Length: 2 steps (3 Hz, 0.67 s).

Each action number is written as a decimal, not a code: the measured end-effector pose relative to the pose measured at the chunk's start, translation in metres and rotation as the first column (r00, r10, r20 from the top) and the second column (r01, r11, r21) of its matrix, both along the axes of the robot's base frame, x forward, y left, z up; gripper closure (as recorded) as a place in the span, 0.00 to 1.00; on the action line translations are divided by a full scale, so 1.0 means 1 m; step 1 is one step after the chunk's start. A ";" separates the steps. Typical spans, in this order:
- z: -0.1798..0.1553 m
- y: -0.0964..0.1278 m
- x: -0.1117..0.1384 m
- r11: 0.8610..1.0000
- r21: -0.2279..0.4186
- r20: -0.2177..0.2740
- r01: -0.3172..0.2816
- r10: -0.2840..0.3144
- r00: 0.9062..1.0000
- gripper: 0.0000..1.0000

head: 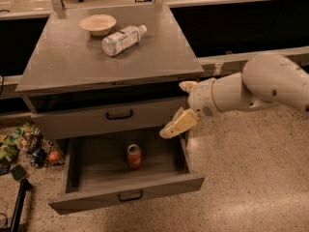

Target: Pick coke can from middle drawer and place on counter

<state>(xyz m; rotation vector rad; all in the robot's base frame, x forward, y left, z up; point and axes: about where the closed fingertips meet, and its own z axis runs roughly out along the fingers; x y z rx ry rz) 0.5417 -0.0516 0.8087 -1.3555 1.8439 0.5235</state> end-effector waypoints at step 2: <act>-0.034 0.008 0.033 0.994 0.102 0.047 0.048 -0.053 0.997 0.00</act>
Offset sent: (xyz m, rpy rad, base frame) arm 0.0260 0.0067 -0.0229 0.0831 -0.0468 -0.0414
